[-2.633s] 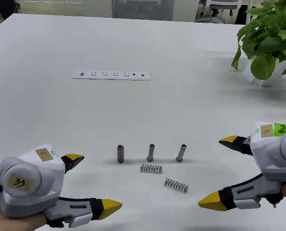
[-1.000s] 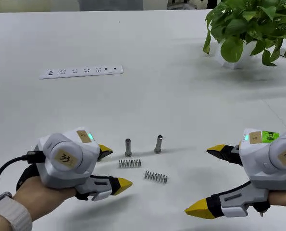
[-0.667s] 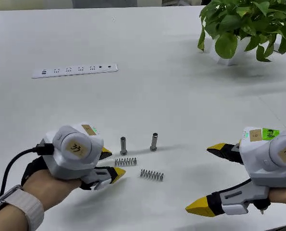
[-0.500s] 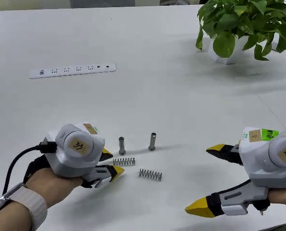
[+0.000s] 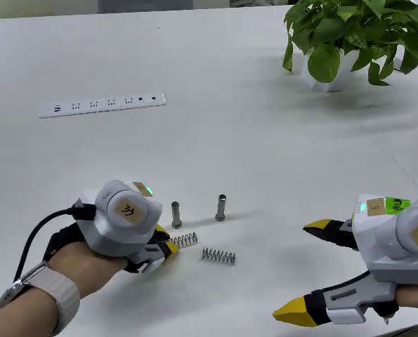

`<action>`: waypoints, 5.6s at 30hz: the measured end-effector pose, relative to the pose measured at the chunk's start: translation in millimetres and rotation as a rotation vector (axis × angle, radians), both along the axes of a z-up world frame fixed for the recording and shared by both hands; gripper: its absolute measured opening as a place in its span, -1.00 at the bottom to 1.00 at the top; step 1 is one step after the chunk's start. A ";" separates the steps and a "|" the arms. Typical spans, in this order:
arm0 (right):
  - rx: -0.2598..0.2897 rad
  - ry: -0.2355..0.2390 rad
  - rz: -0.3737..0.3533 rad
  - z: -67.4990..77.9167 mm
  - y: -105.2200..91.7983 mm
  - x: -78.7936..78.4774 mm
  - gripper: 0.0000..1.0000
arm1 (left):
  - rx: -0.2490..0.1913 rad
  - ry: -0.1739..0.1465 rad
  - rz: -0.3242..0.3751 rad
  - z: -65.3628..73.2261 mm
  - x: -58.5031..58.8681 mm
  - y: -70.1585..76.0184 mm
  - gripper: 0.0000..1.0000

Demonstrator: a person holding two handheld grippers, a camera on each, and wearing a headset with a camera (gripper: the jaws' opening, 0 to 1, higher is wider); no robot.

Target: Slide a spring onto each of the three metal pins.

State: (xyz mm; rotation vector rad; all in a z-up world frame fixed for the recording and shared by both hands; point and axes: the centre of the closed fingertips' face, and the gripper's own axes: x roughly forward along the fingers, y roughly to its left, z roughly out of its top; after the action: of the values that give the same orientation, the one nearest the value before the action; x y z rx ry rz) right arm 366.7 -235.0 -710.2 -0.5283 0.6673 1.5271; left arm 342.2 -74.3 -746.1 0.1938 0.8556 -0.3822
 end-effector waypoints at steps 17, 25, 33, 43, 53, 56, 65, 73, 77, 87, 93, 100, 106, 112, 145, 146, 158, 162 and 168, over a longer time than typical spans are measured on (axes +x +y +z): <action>0.010 0.007 0.013 1.0 6.4 -2.8 0.83 | 0.041 0.047 -0.044 -3.6 -3.6 -2.7 -0.77; 0.027 0.019 0.014 4.2 11.9 -7.4 0.82 | 0.040 0.087 -0.022 -6.1 -2.8 -0.2 -0.81; 0.040 0.025 0.020 5.7 18.6 -15.9 0.81 | 0.018 0.071 0.016 -6.6 -10.2 -4.6 -0.82; 0.036 0.028 0.035 4.8 19.7 -23.9 0.80 | -0.053 0.033 0.065 -6.0 -21.2 -9.3 -0.82; 0.042 0.038 0.048 6.3 25.0 -30.6 0.79 | -0.090 -0.013 0.063 0.3 -29.6 -14.3 -0.82; 0.044 0.041 0.057 7.6 28.1 -33.3 0.78 | -0.090 -0.042 0.042 6.7 -32.6 -18.2 -0.82; 0.054 0.050 0.094 12.7 40.4 -39.9 0.72 | -0.121 -0.102 -0.003 23.0 -50.9 -26.2 -0.81; 0.097 0.096 0.159 26.0 62.6 -56.8 0.64 | -0.152 -0.145 -0.024 33.1 -53.7 -28.4 -0.81; 0.103 0.096 0.201 29.8 71.7 -59.3 0.53 | -0.176 -0.178 -0.042 41.4 -52.5 -34.9 -0.82; 0.085 0.082 0.276 36.1 82.7 -60.5 0.30 | -0.220 -0.212 -0.141 56.8 -58.6 -53.2 -0.82; 0.062 0.109 0.347 37.0 82.0 -72.1 0.02 | -0.234 -0.220 -0.194 56.9 -64.3 -56.3 -0.81; 0.059 0.109 0.391 36.7 83.7 -81.5 -0.23 | -0.258 -0.222 -0.226 56.9 -67.4 -57.9 -0.81; 0.060 0.118 0.419 36.6 83.3 -83.1 -0.40 | -0.256 -0.229 -0.271 56.7 -70.4 -60.5 -0.81; 0.061 0.125 0.450 37.4 81.2 -86.7 -0.57 | -0.259 -0.231 -0.309 54.3 -74.4 -63.3 -0.81; 0.036 0.068 0.501 43.5 81.6 -92.4 -0.77 | -0.280 -0.203 -0.307 50.8 -73.3 -74.1 -0.82; 0.039 0.066 0.506 46.0 82.5 -93.9 -0.77 | -0.282 -0.202 -0.306 50.7 -73.3 -75.0 -0.82; 0.035 -0.018 0.566 60.0 90.1 -102.1 -0.77 | -0.293 -0.203 -0.298 53.8 -69.5 -80.8 -0.82; 0.031 -0.032 0.574 59.5 89.6 -100.5 -0.77 | -0.292 -0.204 -0.297 54.3 -69.0 -81.4 -0.82; 0.023 -0.054 0.586 56.7 90.3 -100.0 -0.77 | -0.286 -0.203 -0.295 52.8 -68.9 -82.5 -0.82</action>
State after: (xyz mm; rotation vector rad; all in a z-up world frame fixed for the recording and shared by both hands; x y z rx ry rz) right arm 266.7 -144.7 -653.5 -0.7902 0.4704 2.0546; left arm 273.3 -156.8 -693.3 0.0907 0.5643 -0.7431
